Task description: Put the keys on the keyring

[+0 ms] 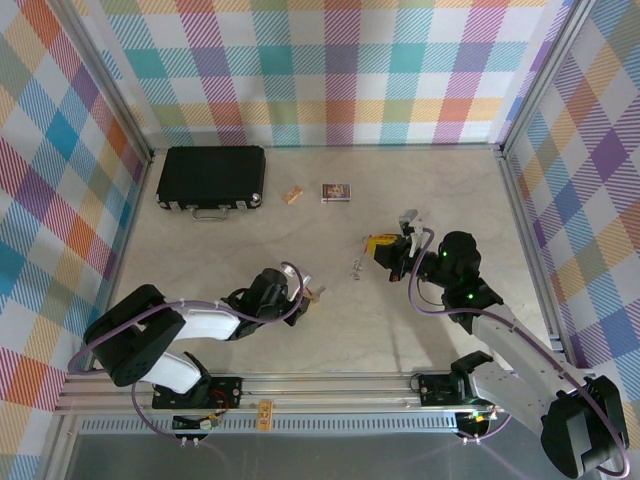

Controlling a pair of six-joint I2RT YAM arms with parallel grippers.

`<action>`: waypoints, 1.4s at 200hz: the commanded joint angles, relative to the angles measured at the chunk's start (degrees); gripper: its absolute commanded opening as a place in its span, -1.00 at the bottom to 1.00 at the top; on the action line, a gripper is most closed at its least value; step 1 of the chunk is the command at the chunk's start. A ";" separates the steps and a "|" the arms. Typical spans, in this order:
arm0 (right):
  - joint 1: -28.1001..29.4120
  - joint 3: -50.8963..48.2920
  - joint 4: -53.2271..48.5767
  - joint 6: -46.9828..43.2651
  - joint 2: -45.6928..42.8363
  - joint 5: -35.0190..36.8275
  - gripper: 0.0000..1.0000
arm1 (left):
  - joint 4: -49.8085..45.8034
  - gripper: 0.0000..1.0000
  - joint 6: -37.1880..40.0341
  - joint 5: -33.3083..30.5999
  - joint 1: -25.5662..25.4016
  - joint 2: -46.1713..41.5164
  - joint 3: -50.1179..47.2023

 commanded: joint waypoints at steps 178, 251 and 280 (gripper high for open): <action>0.24 -0.41 0.85 1.55 -3.23 -0.66 -1.00 | -58.48 -0.22 0.81 6.83 4.05 8.77 34.27; 0.23 -0.45 0.49 1.65 -4.34 -0.76 -1.00 | -60.15 -0.25 5.05 11.68 7.32 13.55 37.48; 0.24 -0.45 0.55 1.90 -4.18 -0.93 -1.00 | -58.11 -0.24 4.77 13.58 7.33 14.05 36.83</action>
